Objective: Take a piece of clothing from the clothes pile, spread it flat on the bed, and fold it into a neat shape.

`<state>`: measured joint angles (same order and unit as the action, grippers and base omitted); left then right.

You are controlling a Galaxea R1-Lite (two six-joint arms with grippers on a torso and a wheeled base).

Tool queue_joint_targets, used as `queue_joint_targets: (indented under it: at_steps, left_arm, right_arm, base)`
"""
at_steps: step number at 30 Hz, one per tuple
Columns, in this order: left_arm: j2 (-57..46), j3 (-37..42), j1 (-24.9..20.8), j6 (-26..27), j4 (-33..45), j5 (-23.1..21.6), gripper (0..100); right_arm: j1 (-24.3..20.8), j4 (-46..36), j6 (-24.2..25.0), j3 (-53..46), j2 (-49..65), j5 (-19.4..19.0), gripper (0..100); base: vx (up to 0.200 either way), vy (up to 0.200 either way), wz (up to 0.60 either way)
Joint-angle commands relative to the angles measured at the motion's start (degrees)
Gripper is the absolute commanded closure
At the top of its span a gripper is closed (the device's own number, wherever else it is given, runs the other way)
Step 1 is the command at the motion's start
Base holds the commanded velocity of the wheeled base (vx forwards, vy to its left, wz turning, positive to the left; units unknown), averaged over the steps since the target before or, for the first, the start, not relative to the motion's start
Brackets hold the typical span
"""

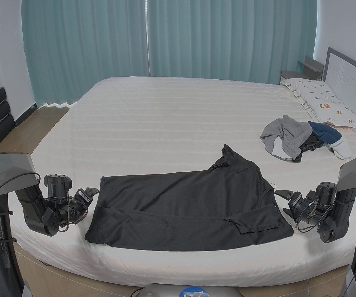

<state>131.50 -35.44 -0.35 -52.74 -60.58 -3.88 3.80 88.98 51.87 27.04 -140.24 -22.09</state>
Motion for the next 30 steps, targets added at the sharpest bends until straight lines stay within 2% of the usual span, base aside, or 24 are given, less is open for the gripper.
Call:
queue_joint_targets:
  at_steps: [1, 4, 16, 20, 25, 27, 28, 29, 30]
  left_arm:
    - [-0.2, 0.2, 0.4, -0.1, -0.1, -0.1, 0]
    - [-0.1, -0.1, 0.4, -0.2, -0.5, -0.1, 0]
    - [0.0, -1.3, 0.5, -0.4, -0.5, -0.3, 0]
    - [-0.7, -2.4, 0.4, -2.2, -0.3, -0.3, 0]
    - [-0.7, -7.5, 0.1, -1.5, 0.7, -0.3, 0]
    - [-0.5, -8.5, 0.3, -0.7, 1.2, -1.0, 0]
    - [-0.4, -9.7, 0.5, 2.1, 2.1, -3.3, 0]
    - [-0.4, -9.9, 0.6, 2.6, 2.4, -3.8, 0]
    - [0.2, -11.1, 1.1, 5.5, 3.5, -7.2, 0]
  right_arm:
    - [0.2, 0.8, 0.1, 0.0, 0.1, -0.1, 0]
    - [0.2, 0.9, 0.0, -0.1, 0.0, -0.1, 0]
    - [0.1, 0.8, 0.0, -0.1, 0.0, 0.0, 0]
    - [0.0, 0.8, -0.1, -0.2, 0.0, 0.0, 0]
    - [-0.2, 0.8, -0.1, -0.2, -0.1, 0.1, 0]
    - [-0.2, 0.8, -0.2, -0.2, -0.1, 0.1, 0]
    - [-0.2, 0.8, -0.2, -0.2, -0.1, 0.0, 0]
    - [-0.2, 0.8, -0.2, -0.3, -0.1, 0.1, 0]
    - [-0.2, 0.8, -0.2, -0.3, -0.1, 0.1, 0]
  base:
    - [0.200, 0.000, 0.00]
    - [0.200, 0.000, 0.00]
    - [0.000, 0.000, 0.00]
    - [0.000, 0.000, 0.00]
    - [0.000, 0.000, 0.00]
    - [0.000, 0.000, 0.00]
    - [0.000, 0.000, 0.00]
    - [0.000, 0.000, 0.00]
    - [0.000, 0.000, 0.00]
